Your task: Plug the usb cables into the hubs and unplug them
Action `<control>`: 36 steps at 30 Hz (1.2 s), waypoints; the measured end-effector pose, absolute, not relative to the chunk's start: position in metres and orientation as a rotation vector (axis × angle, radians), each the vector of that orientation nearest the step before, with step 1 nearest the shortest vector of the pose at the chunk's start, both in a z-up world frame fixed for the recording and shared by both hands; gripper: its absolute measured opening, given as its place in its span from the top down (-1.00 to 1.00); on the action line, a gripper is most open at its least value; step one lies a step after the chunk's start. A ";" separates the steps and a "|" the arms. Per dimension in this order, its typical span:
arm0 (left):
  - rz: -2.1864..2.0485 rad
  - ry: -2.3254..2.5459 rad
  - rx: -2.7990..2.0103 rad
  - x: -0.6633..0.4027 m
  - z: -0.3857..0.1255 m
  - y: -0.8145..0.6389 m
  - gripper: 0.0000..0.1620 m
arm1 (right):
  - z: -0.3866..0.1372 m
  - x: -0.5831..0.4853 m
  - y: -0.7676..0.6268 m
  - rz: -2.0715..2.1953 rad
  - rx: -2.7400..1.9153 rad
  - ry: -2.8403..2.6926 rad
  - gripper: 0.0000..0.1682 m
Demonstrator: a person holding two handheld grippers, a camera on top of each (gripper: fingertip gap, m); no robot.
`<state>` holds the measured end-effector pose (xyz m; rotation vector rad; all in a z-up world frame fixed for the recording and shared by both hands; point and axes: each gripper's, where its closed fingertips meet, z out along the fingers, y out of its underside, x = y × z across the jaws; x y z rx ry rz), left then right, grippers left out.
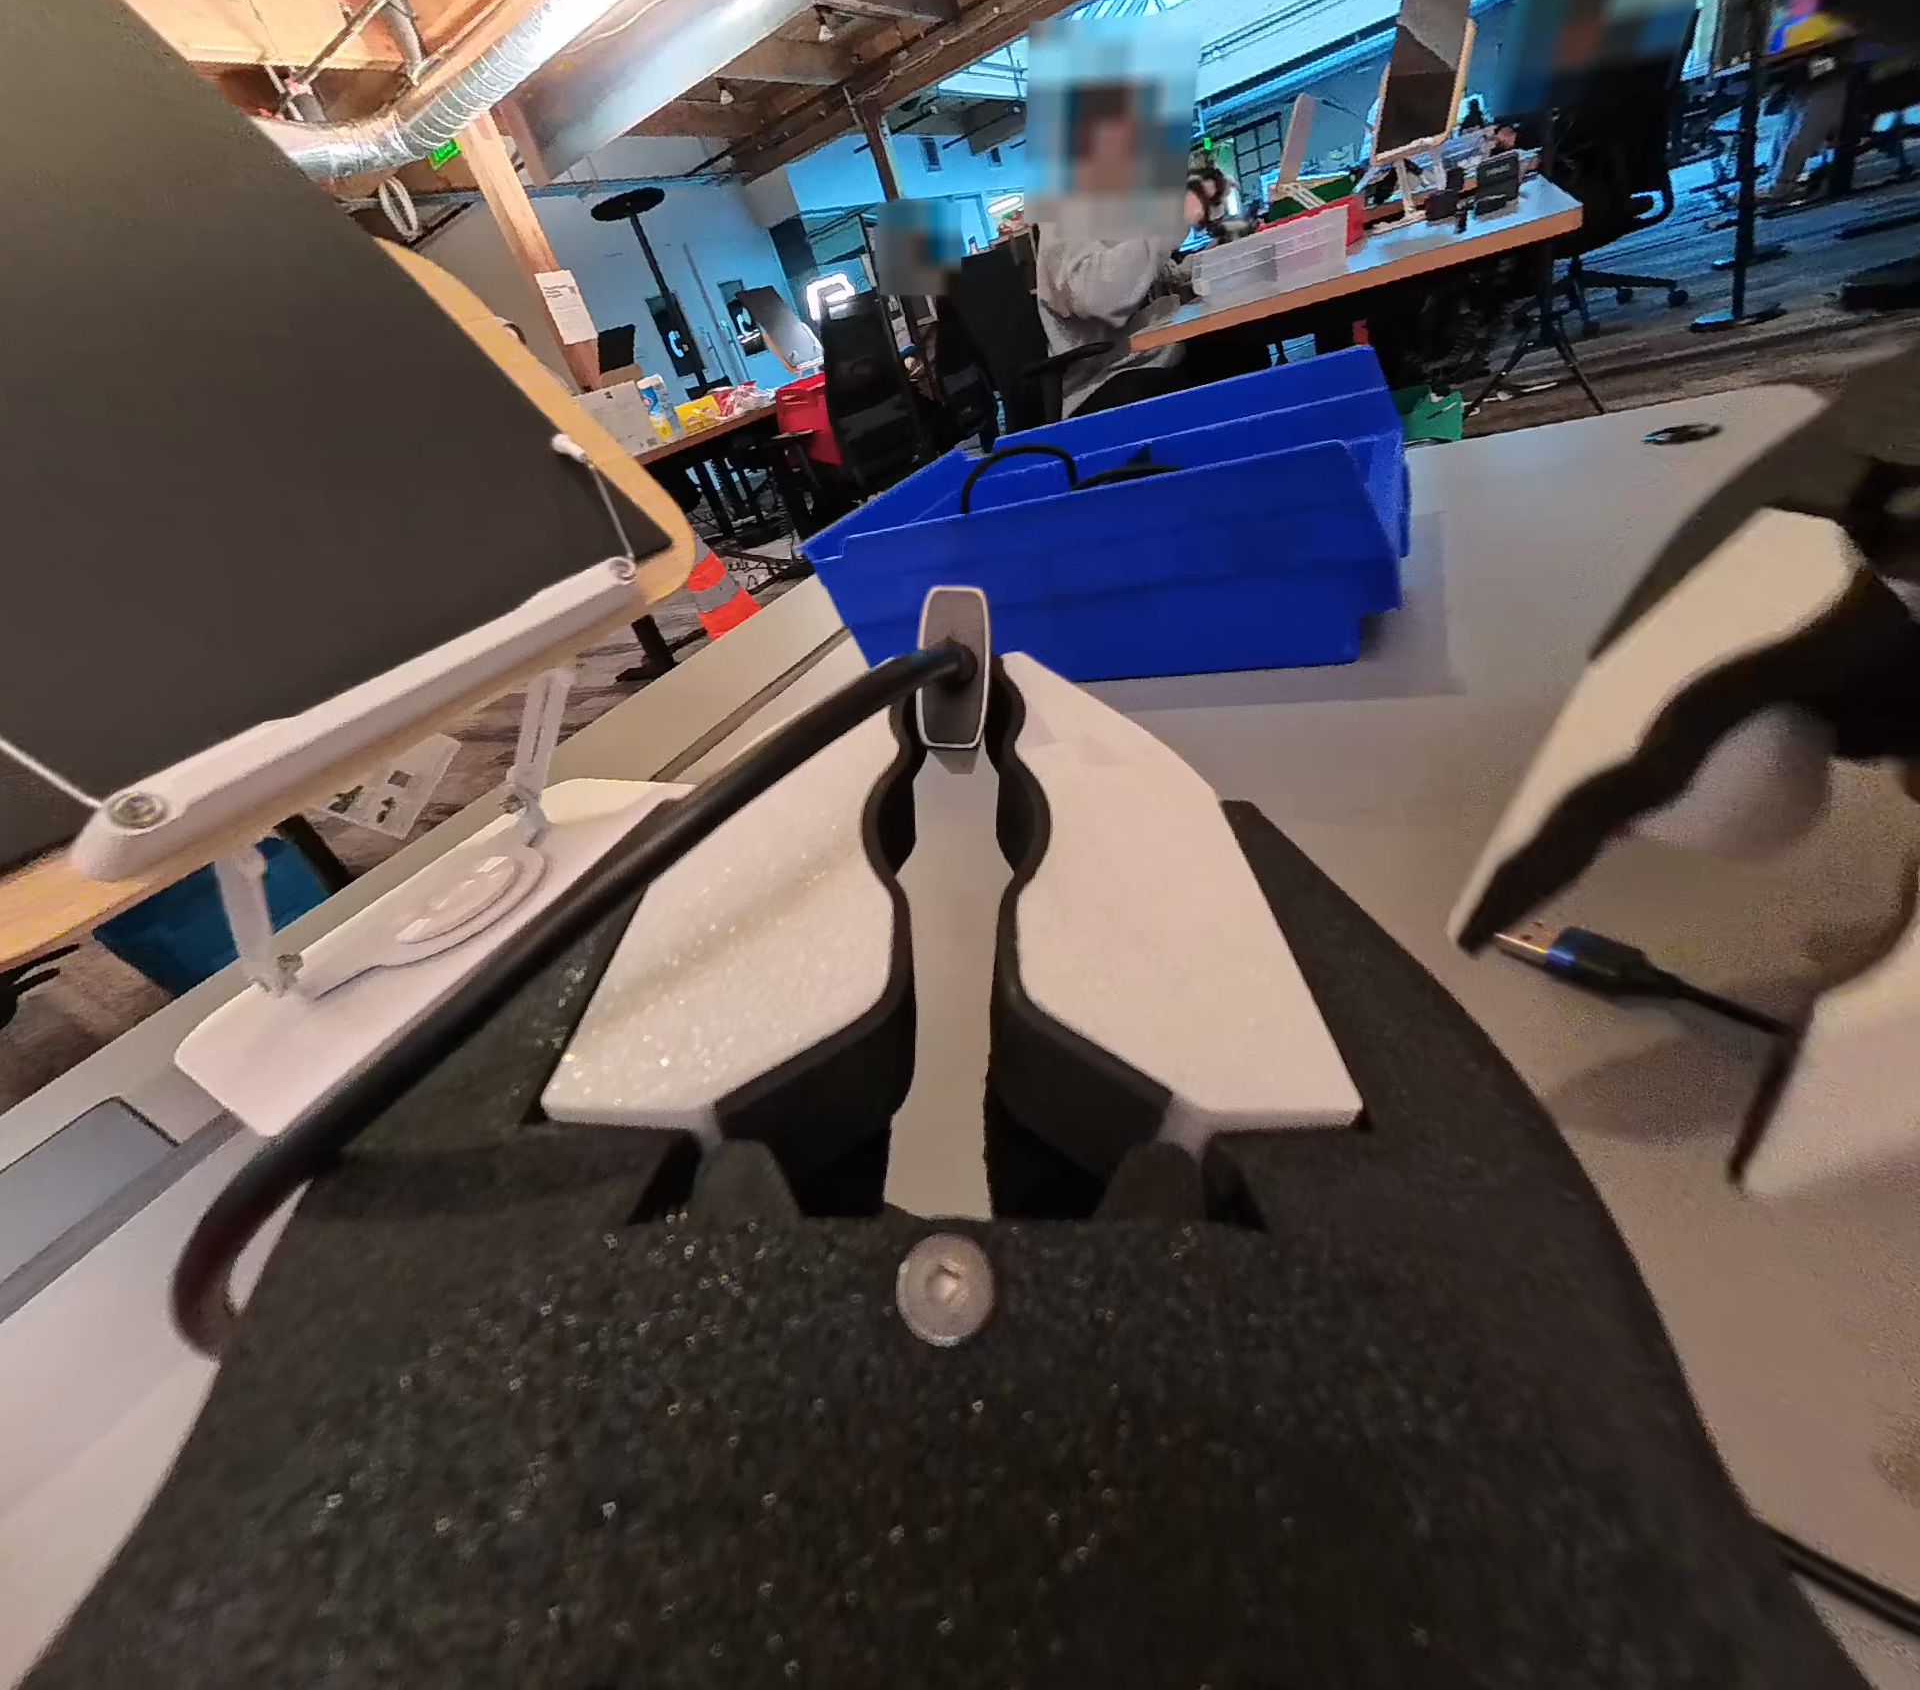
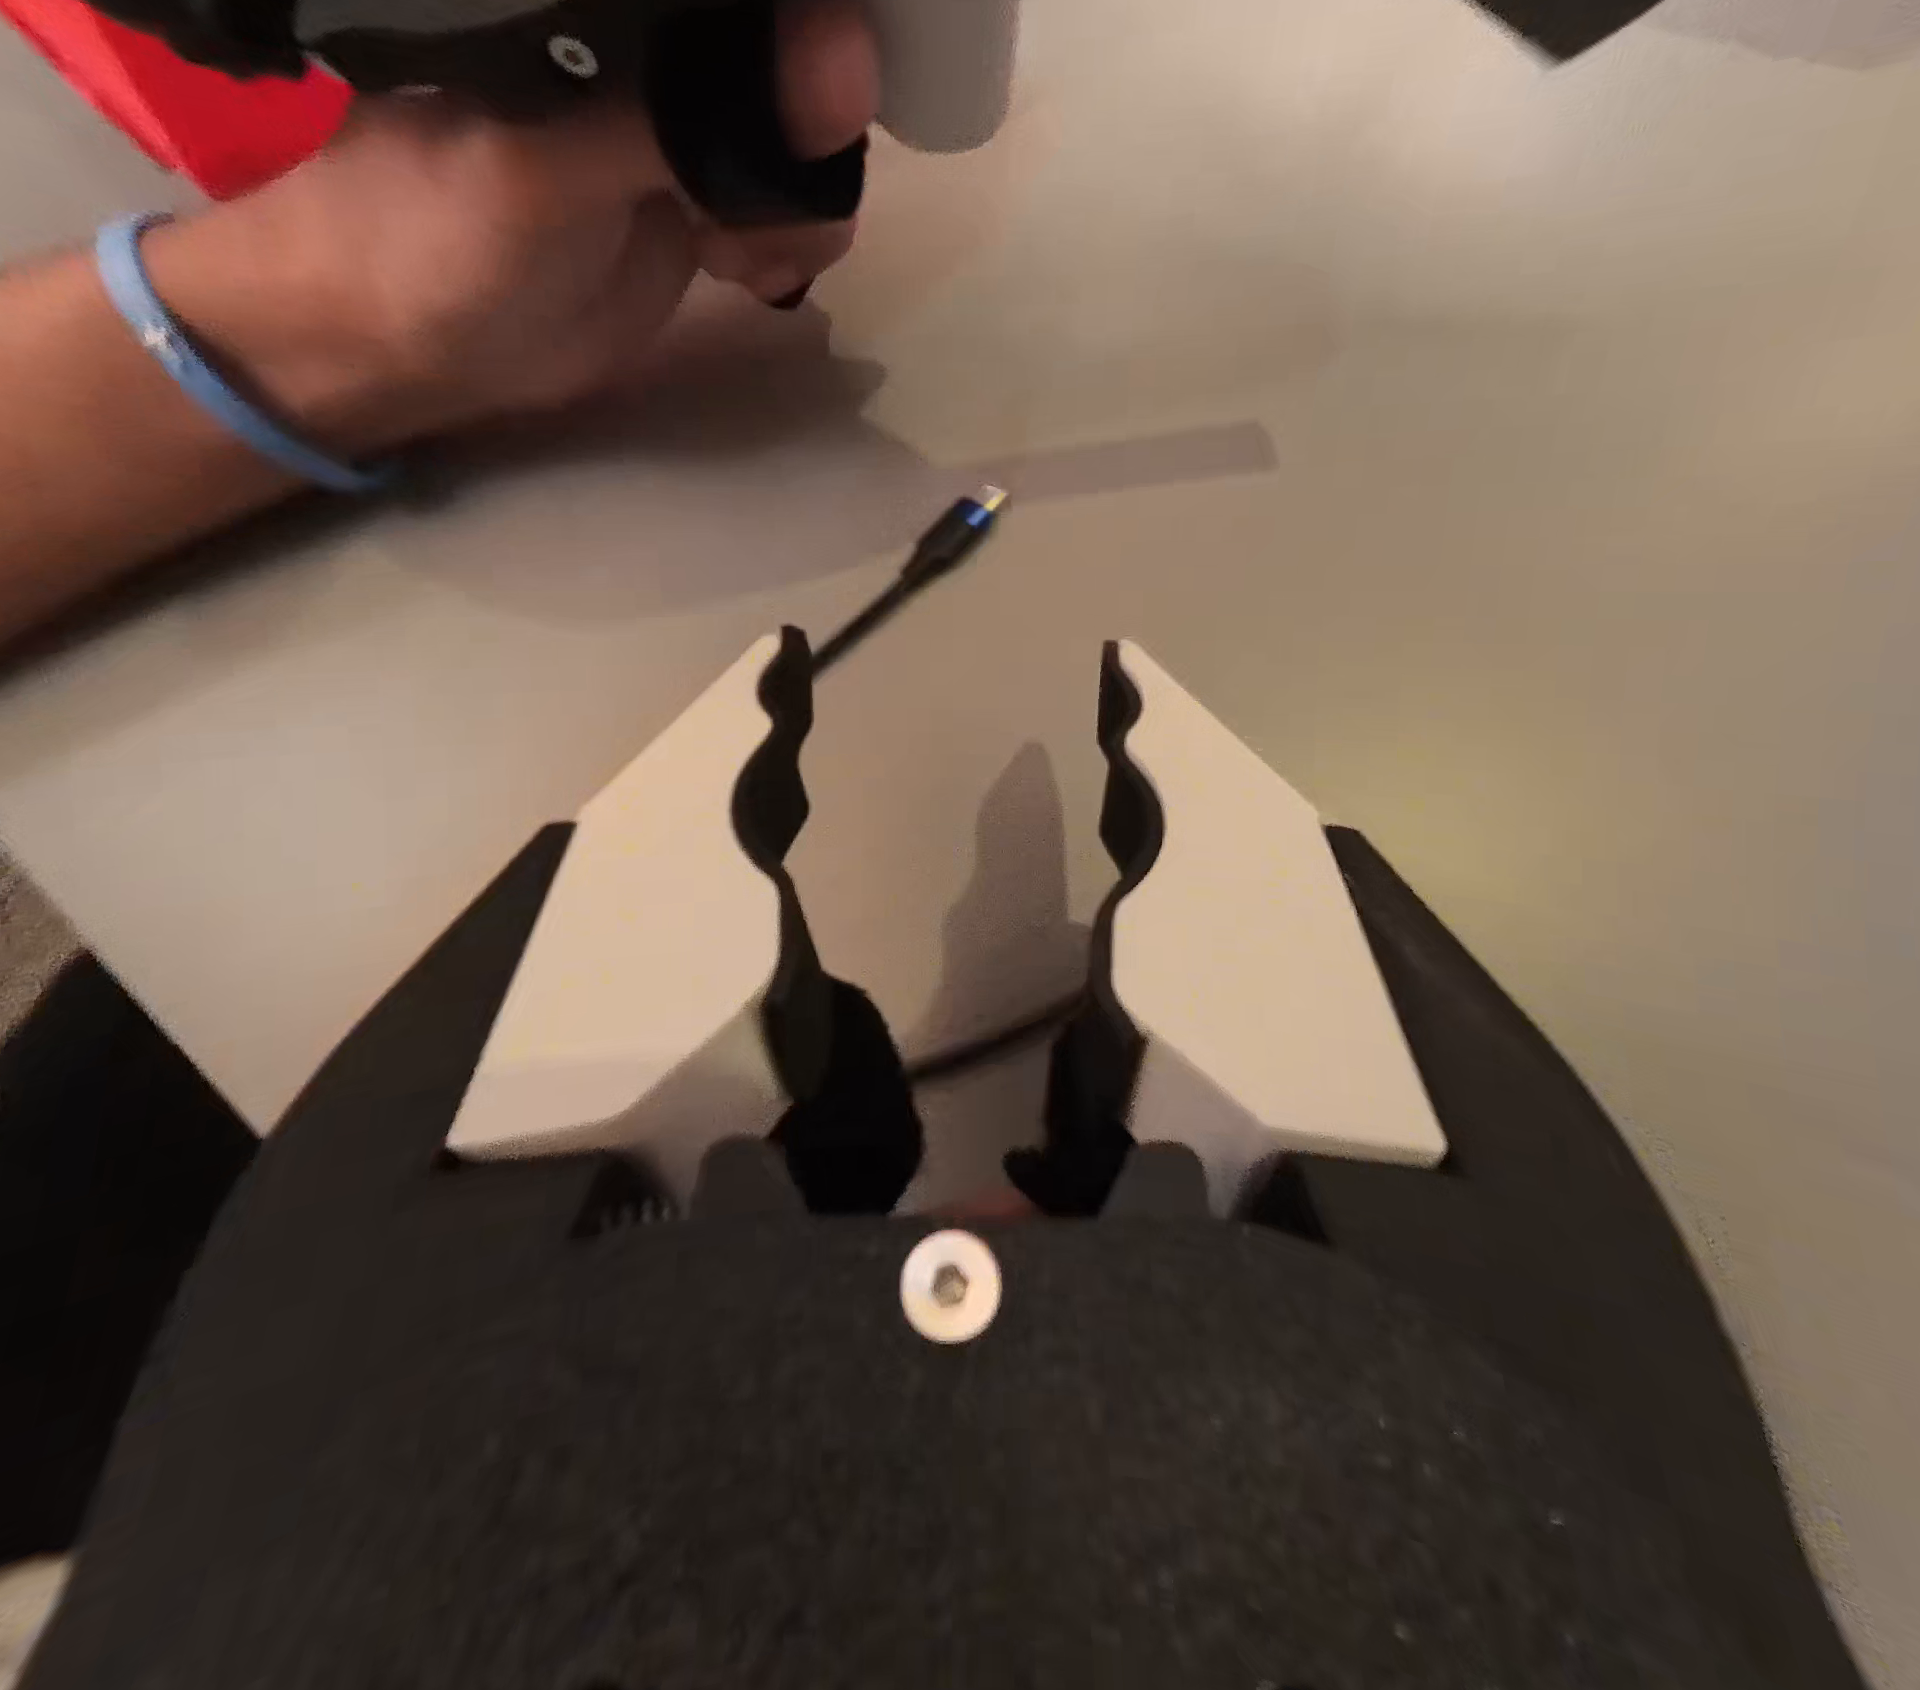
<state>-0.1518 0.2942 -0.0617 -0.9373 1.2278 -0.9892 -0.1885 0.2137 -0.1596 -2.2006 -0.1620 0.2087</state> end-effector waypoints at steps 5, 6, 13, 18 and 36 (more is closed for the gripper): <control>-0.978 1.191 -0.956 -0.157 -0.057 0.307 0.88 | -0.187 -0.221 0.233 0.180 -2.330 0.042 0.46; -0.983 1.183 -0.961 -0.159 -0.056 0.310 0.88 | -0.191 -0.219 0.236 0.128 -2.348 0.063 0.51; -0.984 1.176 -0.959 -0.161 -0.052 0.313 0.88 | -0.196 -0.205 0.246 -0.114 -2.347 0.011 0.93; -0.965 1.195 -0.948 -0.160 -0.054 0.310 0.88 | -0.195 -0.202 0.242 -0.105 -2.356 -0.162 0.94; -0.940 1.295 -0.823 -0.155 -0.057 0.284 0.88 | -0.086 -0.130 0.175 0.187 -2.071 -0.645 0.96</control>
